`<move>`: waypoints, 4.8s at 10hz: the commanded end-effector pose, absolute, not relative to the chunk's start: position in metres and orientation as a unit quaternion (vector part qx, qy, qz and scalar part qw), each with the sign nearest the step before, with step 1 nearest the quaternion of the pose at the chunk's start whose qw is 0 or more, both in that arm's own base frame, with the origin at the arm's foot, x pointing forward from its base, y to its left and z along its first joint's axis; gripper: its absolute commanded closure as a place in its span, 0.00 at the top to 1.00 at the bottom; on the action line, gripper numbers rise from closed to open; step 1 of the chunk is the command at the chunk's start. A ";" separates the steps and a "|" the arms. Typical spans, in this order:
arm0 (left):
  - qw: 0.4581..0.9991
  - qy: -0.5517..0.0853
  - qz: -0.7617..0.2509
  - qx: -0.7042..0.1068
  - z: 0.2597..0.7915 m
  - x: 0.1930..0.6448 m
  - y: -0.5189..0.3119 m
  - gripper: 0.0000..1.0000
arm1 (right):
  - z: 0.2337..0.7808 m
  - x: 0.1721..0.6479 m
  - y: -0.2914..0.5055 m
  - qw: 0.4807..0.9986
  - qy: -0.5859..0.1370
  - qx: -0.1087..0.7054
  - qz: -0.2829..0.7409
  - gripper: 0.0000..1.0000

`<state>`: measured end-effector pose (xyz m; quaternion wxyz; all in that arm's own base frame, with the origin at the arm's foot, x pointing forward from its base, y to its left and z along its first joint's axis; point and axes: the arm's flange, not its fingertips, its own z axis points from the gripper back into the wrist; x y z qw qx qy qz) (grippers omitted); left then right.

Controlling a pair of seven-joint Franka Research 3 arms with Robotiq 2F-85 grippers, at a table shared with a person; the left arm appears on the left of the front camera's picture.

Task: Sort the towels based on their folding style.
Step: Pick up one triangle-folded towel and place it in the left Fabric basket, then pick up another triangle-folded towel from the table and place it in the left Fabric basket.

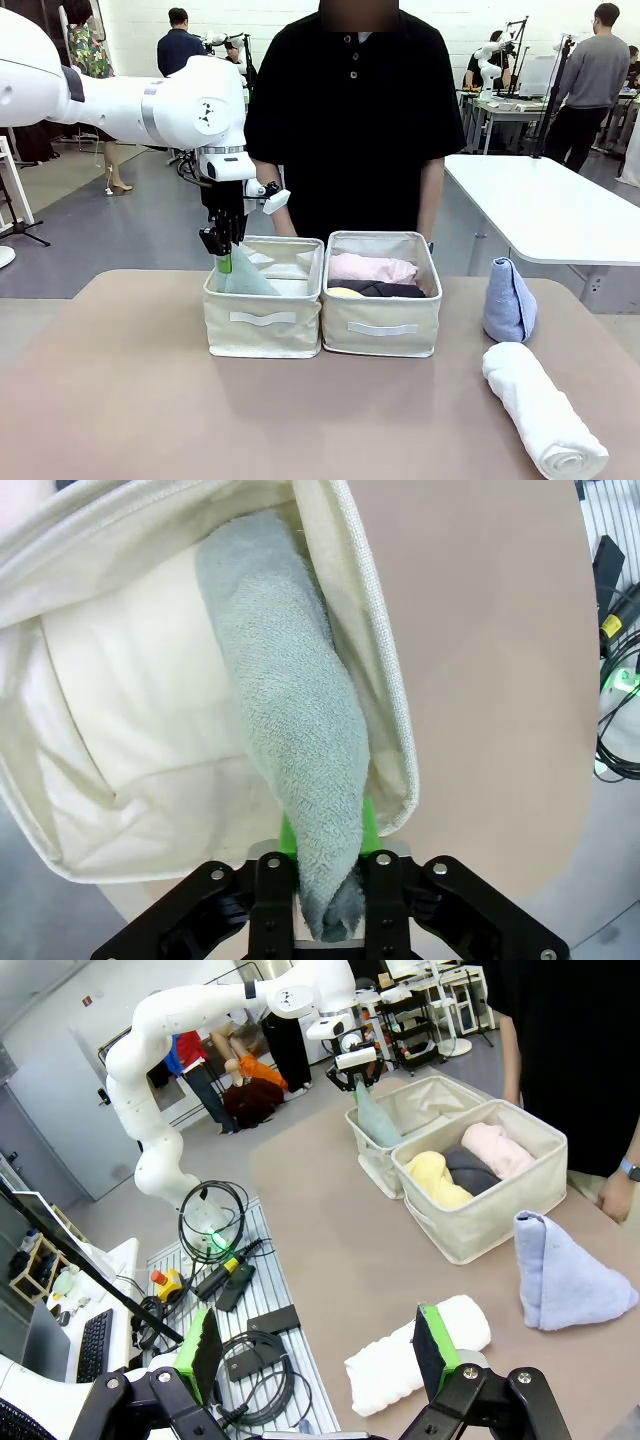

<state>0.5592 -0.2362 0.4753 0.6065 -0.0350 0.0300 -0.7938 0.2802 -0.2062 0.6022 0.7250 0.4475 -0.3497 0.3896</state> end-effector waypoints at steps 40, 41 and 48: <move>0.567 -0.470 -0.573 -0.360 0.609 0.456 0.227 1.00 | 0.624 0.252 -0.158 0.757 -0.311 0.354 0.453 1.00; 0.567 -0.470 -0.573 -0.360 0.609 0.456 0.227 1.00 | 0.635 0.253 -0.122 0.779 -0.242 0.303 0.493 1.00; 0.567 -0.470 -0.573 -0.360 0.609 0.456 0.227 1.00 | 0.569 0.302 -0.012 0.802 -0.135 0.208 0.543 1.00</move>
